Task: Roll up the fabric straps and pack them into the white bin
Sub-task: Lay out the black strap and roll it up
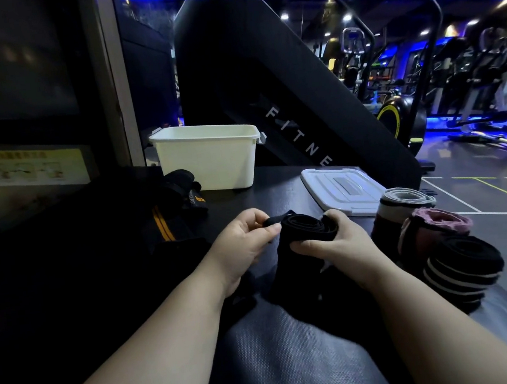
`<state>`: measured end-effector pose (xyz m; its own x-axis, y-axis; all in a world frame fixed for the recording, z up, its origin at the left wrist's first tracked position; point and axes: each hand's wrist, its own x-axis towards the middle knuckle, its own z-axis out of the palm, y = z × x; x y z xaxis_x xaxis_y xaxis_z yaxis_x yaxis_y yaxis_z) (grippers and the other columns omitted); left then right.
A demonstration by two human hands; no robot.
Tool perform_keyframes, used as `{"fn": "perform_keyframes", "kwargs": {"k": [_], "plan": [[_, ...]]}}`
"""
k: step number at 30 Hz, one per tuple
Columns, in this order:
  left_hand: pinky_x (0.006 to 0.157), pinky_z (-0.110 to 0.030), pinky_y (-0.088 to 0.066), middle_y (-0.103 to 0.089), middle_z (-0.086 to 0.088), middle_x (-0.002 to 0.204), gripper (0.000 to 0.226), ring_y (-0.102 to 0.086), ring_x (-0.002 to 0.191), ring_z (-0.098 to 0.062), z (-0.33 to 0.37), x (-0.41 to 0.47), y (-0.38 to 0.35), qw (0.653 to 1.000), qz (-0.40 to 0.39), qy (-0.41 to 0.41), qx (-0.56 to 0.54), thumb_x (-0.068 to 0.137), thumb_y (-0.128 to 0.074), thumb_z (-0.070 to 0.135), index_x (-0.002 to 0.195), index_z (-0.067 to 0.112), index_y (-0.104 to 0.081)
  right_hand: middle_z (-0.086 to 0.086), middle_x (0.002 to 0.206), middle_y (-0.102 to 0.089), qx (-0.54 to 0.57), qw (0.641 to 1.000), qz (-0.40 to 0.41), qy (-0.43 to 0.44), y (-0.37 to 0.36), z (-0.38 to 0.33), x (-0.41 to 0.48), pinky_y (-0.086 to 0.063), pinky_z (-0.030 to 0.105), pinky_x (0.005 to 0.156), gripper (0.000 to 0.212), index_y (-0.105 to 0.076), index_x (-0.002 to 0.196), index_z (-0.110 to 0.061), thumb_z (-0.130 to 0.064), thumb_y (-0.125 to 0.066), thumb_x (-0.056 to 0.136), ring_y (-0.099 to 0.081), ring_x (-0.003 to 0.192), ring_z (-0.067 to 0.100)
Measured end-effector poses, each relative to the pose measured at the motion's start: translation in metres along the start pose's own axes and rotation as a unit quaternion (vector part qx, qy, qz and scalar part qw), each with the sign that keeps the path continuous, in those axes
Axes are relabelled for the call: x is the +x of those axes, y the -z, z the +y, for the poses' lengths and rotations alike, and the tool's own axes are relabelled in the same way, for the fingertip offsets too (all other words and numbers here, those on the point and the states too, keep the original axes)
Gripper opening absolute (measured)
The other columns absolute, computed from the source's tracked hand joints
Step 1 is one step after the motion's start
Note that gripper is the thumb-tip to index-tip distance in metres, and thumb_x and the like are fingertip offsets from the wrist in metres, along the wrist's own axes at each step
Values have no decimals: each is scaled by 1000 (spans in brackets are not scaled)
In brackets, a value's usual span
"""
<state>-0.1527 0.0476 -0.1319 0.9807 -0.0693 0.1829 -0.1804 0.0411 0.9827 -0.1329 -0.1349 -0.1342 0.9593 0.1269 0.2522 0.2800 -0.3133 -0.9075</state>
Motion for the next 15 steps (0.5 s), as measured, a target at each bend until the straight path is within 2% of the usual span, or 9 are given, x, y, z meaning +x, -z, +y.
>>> {"fn": "perform_keyframes", "kwargs": {"k": [3, 5, 7, 10, 12, 15], "plan": [[44, -14, -28, -49, 5, 70, 7, -36, 54, -6, -3, -1, -1, 998, -13, 33, 44, 95, -59, 17, 90, 17, -55, -8, 70, -64, -10, 999, -30, -16, 1, -1, -1, -51, 33, 67, 48, -53, 84, -19, -28, -93, 58, -61, 66, 8], [49, -16, -32, -52, 7, 74, 7, -42, 59, -5, -5, -2, 0, 997, -25, 46, 54, 95, -59, 23, 95, 17, -55, -4, 84, -66, 11, 997, -68, -31, 4, 0, -1, -53, 35, 73, 56, -55, 95, -21, -29, -91, 53, -63, 74, 9], [56, -18, -36, -55, 5, 79, 6, -48, 65, -6, -6, -1, 1, 997, -29, 48, 58, 97, -56, 25, 95, 19, -54, 4, 99, -65, 65, 990, -118, -33, 7, -2, -2, -53, 36, 80, 61, -54, 107, -24, -18, -83, 54, -64, 84, 13], [64, -25, -39, -57, 3, 78, 7, -52, 71, -10, -6, 0, 3, 997, -20, 41, 56, 98, -53, 23, 92, 20, -55, 4, 104, -67, 115, 977, -175, -28, 10, -3, -5, -54, 25, 78, 69, -53, 119, -26, -1, -70, 58, -65, 89, 12], [66, -30, -39, -57, 0, 79, 7, -52, 73, -12, -5, 0, 4, 998, -25, 33, 45, 98, -54, 20, 91, 18, -55, 0, 104, -68, 120, 975, -186, -20, 11, -1, -4, -53, 20, 77, 69, -54, 119, -24, 2, -68, 57, -66, 92, 8], [63, -29, -38, -54, 1, 78, 9, -50, 70, -10, -4, -1, 4, 998, -29, 32, 45, 98, -53, 16, 89, 18, -55, -2, 106, -71, 98, 977, -187, -7, 10, 2, -4, -51, 20, 82, 66, -58, 116, -21, 0, -72, 55, -67, 97, 6]]}}
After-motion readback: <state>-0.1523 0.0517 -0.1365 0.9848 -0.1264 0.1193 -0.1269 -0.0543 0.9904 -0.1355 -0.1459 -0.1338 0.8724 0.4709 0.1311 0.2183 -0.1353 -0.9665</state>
